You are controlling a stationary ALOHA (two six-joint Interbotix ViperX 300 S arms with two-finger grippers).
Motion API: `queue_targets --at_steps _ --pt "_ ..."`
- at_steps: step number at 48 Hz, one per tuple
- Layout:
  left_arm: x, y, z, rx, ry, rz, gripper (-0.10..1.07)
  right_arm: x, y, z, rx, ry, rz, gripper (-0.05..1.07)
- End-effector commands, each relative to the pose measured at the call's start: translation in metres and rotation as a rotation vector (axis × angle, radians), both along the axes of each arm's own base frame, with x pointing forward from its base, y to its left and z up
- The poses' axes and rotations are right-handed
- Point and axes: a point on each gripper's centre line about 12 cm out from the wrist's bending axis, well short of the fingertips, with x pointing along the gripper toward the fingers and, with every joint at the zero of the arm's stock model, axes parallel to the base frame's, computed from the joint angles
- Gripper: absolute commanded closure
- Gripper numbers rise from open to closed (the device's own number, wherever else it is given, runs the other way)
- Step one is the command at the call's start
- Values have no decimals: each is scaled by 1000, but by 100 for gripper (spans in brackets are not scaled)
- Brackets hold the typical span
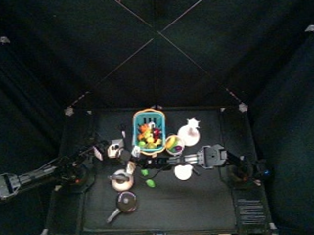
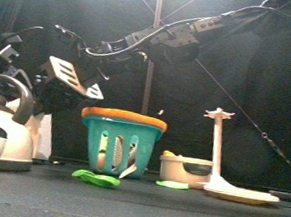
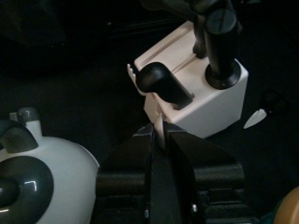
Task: Place spoon on table
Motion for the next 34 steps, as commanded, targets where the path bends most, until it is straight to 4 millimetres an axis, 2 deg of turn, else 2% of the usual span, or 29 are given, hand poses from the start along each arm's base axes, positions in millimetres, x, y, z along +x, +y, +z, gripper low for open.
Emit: queue_targets --at_steps 1,14,34 --pt "2 1 4 6 -7 0 39 -3 4 54 -11 -94 10 48" --pt "2 1 4 6 -9 1 39 -5 5 39 -11 -65 28 48" --pt "5 0 6 -4 -24 -7 39 -3 6 43 -13 -82 58 61"
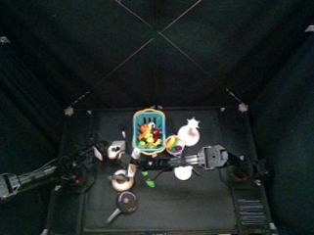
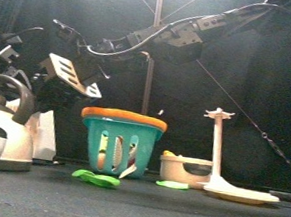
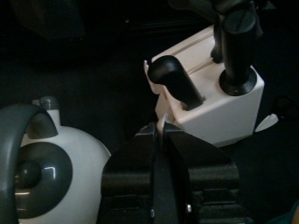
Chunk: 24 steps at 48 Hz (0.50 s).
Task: Place spoon on table
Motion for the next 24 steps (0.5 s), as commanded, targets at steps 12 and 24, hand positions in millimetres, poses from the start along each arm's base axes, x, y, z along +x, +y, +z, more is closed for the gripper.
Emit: queue_targets --at_steps 12,24 --pt "8 -3 8 9 -23 -38 39 -9 -23 46 -21 -73 -19 62" --pt "11 -6 11 -9 -43 -50 39 -6 -26 49 -9 -95 9 63"
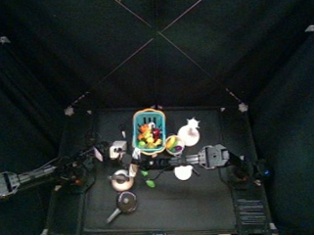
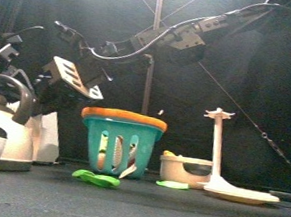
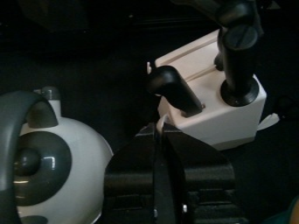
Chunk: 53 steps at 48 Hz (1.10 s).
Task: Place spoon on table
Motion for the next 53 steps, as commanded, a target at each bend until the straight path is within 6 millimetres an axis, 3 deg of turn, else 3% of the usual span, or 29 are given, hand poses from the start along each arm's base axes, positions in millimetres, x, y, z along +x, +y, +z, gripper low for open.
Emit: queue_targets --at_steps 1,21,45,53 --pt "7 0 11 6 -31 -17 39 0 -9 54 -7 -102 -8 63" --pt "9 -2 13 6 -38 -30 39 0 -12 58 -17 -112 -6 63" --pt "5 -6 30 94 -105 -54 39 -10 -26 43 3 -70 -45 63" --pt "4 -11 21 24 -47 -85 39 -12 -28 42 11 -67 -53 63"
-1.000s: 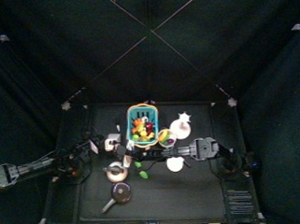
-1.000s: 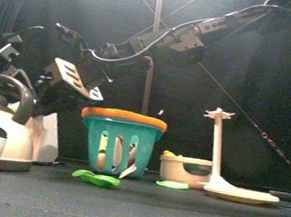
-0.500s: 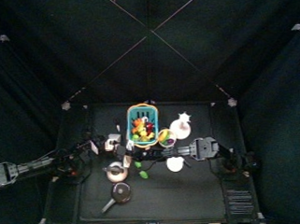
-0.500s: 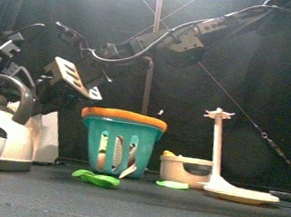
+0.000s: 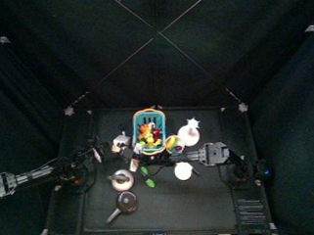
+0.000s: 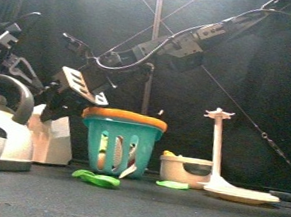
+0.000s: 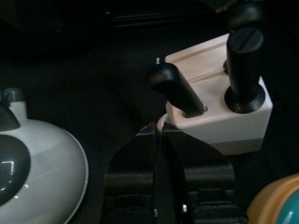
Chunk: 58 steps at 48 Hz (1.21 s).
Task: Place spoon on table
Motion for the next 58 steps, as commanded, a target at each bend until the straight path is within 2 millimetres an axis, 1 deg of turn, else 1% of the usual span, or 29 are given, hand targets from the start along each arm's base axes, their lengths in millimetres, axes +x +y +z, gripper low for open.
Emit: queue_targets --at_steps 1,10,17,35,45,58 --pt "5 -3 2 -39 31 -32 39 -3 -5 46 -3 -82 -12 63" --pt "8 -6 5 -76 45 -57 39 -2 -5 47 -1 -85 -13 63" --pt "9 -6 1 -100 49 -49 39 -2 -5 47 -1 -85 -13 63" --pt "15 3 -8 -103 56 0 39 -2 -4 46 0 -86 -12 63" --pt "17 5 -10 -115 59 15 39 -1 -4 44 3 -81 -11 63" --pt "18 6 -13 -127 68 18 39 1 -3 48 5 -94 -10 63"
